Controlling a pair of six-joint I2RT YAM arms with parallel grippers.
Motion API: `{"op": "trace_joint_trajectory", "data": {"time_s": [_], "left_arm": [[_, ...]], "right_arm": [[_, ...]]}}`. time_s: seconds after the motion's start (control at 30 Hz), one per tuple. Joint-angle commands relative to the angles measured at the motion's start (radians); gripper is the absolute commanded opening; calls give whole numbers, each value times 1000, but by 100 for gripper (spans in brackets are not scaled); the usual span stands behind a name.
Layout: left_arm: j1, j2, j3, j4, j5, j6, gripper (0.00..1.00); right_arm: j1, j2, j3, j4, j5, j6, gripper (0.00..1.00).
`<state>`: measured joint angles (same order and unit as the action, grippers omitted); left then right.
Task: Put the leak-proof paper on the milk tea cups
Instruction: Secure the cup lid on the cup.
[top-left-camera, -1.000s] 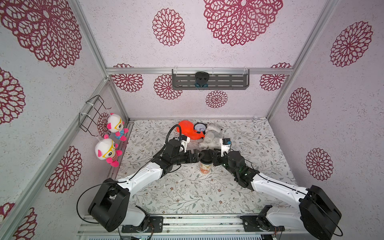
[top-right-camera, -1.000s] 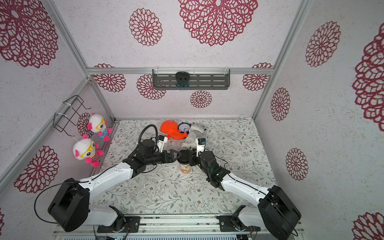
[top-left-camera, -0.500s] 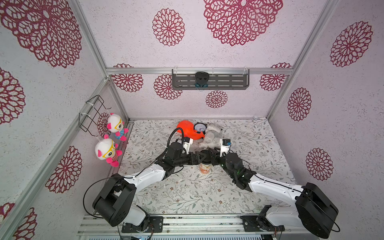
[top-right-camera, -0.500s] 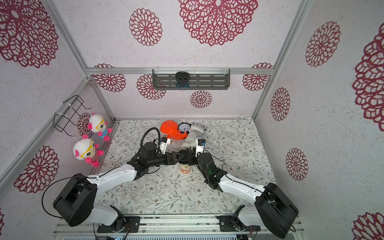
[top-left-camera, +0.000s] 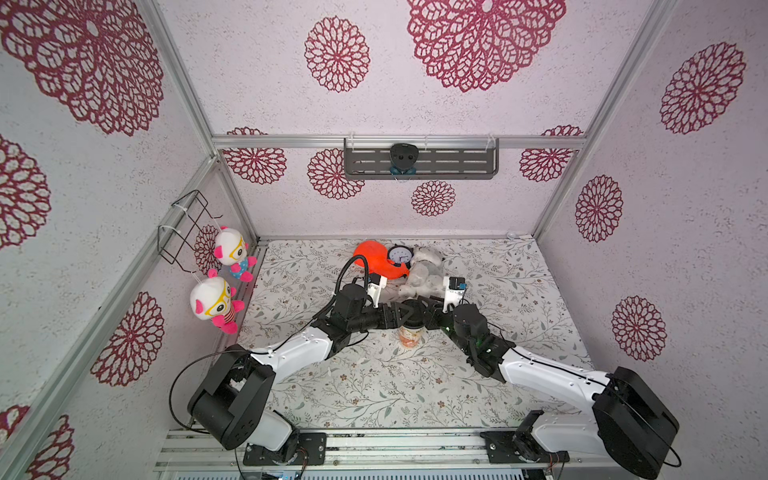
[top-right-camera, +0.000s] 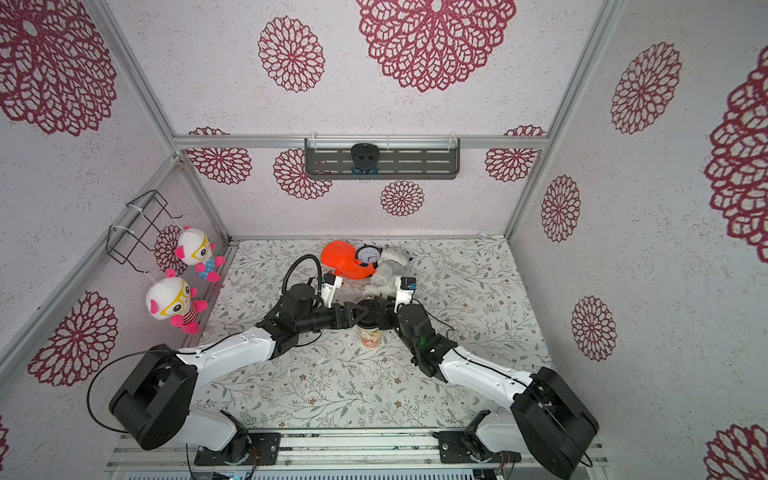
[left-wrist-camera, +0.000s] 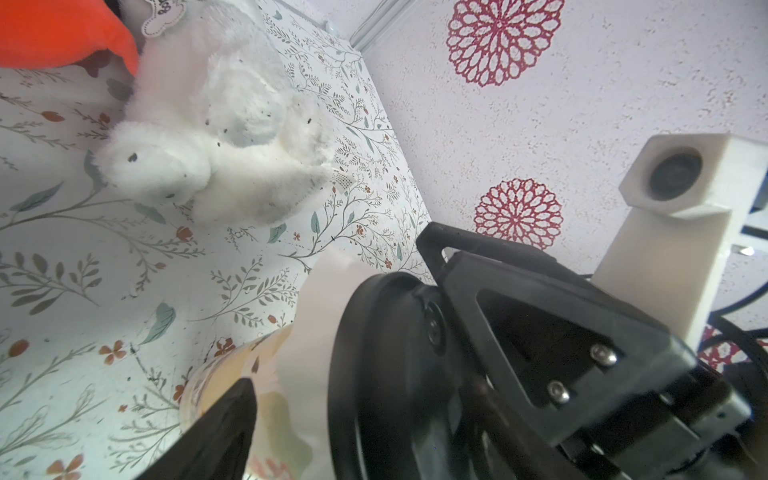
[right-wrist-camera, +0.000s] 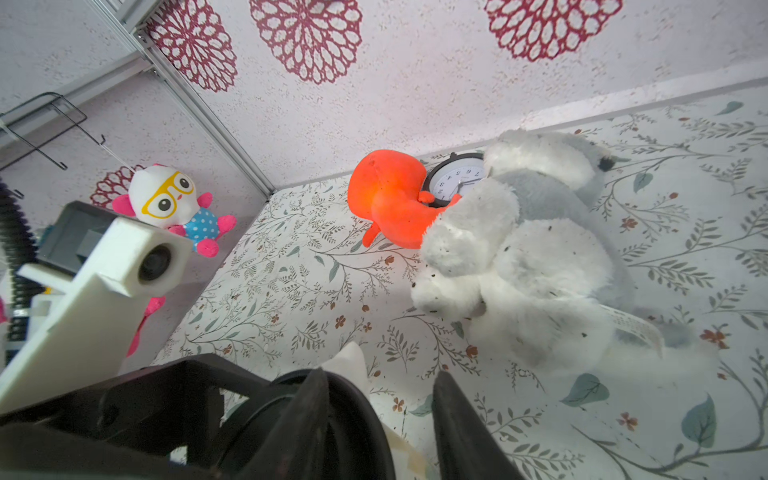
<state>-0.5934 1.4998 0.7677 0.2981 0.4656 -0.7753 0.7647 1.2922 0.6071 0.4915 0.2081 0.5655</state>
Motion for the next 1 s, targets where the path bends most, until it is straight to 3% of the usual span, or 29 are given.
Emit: {"op": "trace_joint_trajectory", "data": {"time_s": [0.0, 0.23, 0.57, 0.97], "left_arm": [[-7, 56, -11, -201, -36, 33, 77], [-6, 62, -7, -207, -39, 30, 75], [-5, 71, -13, -209, -28, 27, 70], [-2, 66, -8, -222, -28, 30, 70]], "right_arm": [[-1, 32, -68, -314, -137, 19, 44], [-78, -56, -120, -200, -266, 121, 47], [-91, -89, -73, -201, -251, 143, 50], [-153, -168, -4, -238, -354, 130, 47]]}}
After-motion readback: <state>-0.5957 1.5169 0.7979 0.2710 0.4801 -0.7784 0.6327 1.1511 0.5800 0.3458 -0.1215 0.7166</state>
